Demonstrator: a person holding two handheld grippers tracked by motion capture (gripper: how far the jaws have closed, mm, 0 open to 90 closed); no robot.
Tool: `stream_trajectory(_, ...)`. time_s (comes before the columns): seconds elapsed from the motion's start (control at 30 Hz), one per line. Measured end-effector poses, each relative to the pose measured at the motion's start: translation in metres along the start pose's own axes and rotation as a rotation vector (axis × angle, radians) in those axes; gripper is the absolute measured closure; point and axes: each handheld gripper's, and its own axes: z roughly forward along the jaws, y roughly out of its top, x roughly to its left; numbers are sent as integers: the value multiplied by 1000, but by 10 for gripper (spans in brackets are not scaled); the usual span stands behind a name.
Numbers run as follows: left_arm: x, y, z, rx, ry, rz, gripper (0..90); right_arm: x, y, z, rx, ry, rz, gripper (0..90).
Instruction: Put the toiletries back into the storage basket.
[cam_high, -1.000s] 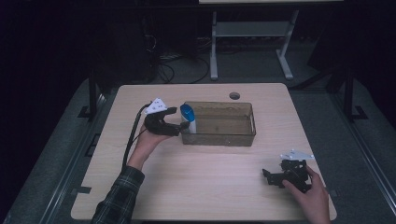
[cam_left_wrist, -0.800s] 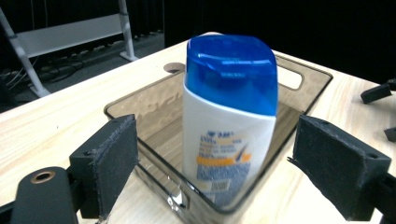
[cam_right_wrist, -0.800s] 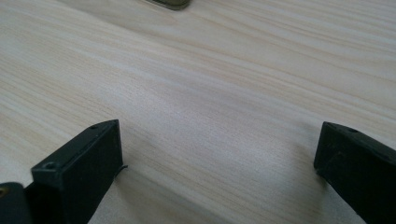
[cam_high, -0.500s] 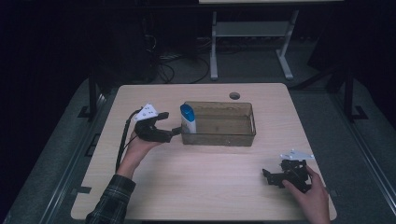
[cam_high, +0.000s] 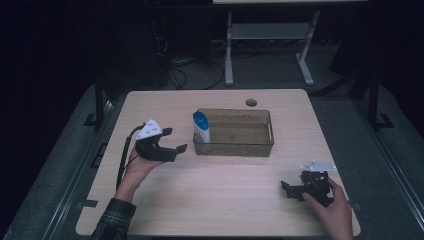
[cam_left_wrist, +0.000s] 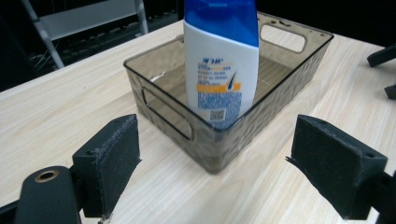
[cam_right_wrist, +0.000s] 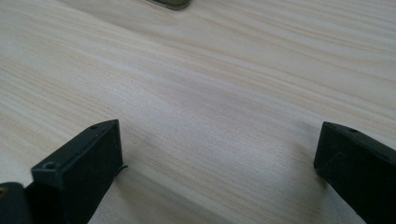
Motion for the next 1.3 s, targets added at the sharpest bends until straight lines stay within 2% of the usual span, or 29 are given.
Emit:
stream_trajectory(0.17, -1, -6, -6, 20, 5, -3, 145, 0, 0, 0, 0, 0, 0, 7)
stream_trajectory(0.2, -2, -10, -9, 35, 11, -3, 145, 0, 0, 0, 0, 0, 0, 7)
stream_trajectory(0.5, -6, -29, -24, 73, 37, -9, 145, 0, 0, 0, 0, 0, 0, 7)
stream_trajectory(0.8, -9, -45, -36, 116, 67, 11, 145, 0, 0, 0, -1, 0, 0, 7)
stream_trajectory(1.3, -16, -70, -54, 175, 101, 12, 145, 0, 0, 0, 0, 0, 0, 7)
